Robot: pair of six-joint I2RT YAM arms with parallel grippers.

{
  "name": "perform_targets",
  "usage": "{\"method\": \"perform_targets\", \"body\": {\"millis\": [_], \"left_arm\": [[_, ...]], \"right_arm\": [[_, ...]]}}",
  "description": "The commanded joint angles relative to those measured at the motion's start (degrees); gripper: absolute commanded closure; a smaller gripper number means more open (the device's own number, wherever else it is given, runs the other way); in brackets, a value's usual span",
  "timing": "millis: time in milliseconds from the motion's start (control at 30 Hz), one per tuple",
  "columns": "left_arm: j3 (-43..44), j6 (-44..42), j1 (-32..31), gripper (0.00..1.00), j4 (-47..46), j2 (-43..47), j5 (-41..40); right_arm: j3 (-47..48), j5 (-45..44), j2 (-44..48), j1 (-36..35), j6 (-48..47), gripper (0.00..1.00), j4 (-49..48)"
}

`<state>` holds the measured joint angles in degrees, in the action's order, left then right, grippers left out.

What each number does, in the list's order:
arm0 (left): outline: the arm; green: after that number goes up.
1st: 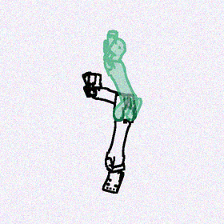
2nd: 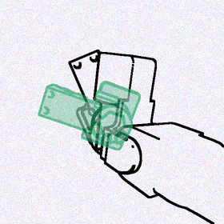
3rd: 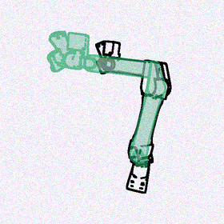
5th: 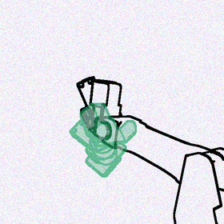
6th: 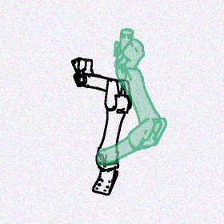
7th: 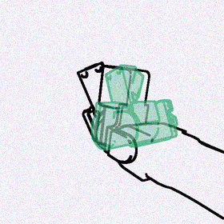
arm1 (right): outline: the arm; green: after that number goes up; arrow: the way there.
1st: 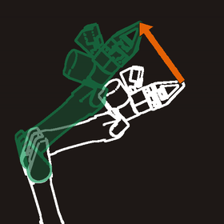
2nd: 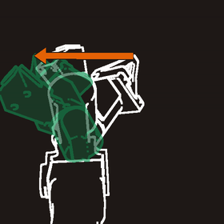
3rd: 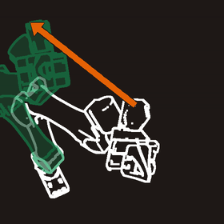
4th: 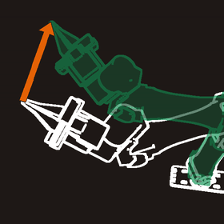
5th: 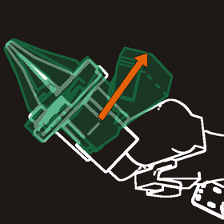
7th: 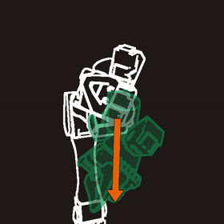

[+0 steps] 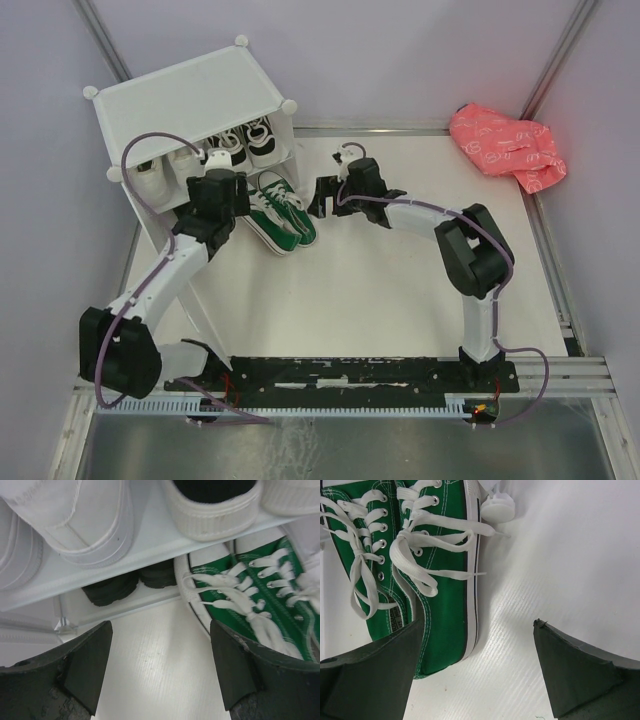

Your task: Place and organize the shoes in the shoe cabinet

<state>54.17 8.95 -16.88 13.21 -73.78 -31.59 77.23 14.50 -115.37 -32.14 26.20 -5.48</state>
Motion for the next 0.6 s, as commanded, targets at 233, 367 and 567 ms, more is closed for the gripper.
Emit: {"method": "perform_targets", "body": {"millis": [233,367,567], "left_arm": [[9.83,2.46,0.10,0.17,4.63,14.87,22.59],[11.26,2.37,0.11,0.17,7.83,17.77,23.85],[12.08,2.24,0.13,0.17,12.39,21.12,25.04]], "right_arm": [[5.56,1.15,1.00,-4.56,-9.85,0.01,6.14],[7.19,-0.19,0.69,-8.18,-11.78,0.01,7.92],[7.84,-9.61,1.45,-9.07,-12.53,0.01,9.74]]}}
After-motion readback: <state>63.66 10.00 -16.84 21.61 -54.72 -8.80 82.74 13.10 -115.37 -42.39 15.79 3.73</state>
